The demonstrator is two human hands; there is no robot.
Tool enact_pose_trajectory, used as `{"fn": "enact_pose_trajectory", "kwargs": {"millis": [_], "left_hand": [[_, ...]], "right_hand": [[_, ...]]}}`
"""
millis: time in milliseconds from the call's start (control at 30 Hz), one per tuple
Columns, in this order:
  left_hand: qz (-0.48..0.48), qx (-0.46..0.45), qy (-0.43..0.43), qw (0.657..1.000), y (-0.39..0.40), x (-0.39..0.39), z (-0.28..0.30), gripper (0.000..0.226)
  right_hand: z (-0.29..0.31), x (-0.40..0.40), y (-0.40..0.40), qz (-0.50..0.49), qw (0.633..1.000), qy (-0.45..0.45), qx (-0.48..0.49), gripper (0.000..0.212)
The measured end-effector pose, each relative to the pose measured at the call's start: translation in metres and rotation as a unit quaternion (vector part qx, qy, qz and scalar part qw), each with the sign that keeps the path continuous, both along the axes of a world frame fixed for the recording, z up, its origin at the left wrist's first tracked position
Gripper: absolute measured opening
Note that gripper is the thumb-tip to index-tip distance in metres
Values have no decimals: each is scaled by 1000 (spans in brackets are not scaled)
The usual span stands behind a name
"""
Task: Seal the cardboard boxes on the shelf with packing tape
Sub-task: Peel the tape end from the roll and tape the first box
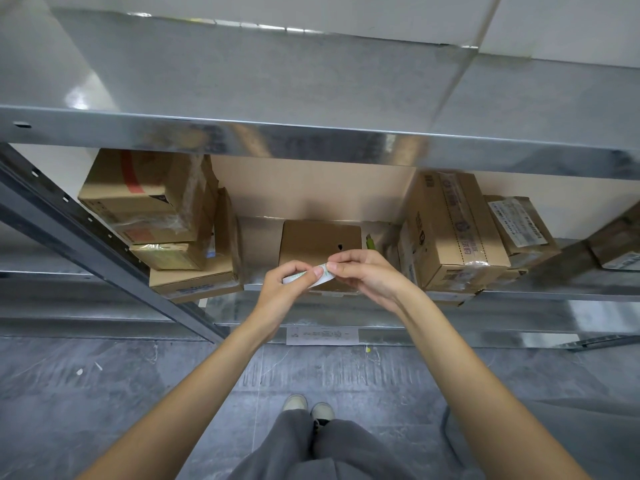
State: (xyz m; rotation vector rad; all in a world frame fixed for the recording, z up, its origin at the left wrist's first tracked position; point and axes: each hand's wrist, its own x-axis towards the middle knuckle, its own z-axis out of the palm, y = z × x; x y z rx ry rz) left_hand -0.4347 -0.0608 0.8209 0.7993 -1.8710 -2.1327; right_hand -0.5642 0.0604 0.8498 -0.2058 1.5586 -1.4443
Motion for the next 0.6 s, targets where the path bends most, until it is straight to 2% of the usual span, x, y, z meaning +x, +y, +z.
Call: {"fn": "enact_pose_trajectory", "kwargs": {"millis": [133, 233, 367, 433, 600], "left_hand": [[-1, 7, -9, 1000, 0, 1, -4, 17], [8, 58, -8, 998, 3, 3, -8, 17], [19, -5, -13, 1000, 0, 3, -15, 24], [28, -39, -11, 999, 2, -1, -16, 18], [50, -111, 16, 992, 13, -15, -14, 15]], "right_hand": [[-2, 2, 1, 10, 1000, -15, 12, 32], [-5, 5, 0, 8, 999, -42, 4, 30], [-9, 2, 0, -33, 994, -96, -34, 23], [-10, 2, -3, -45, 997, -67, -18, 20], [-12, 2, -24, -77, 987, 93, 103, 13]]}}
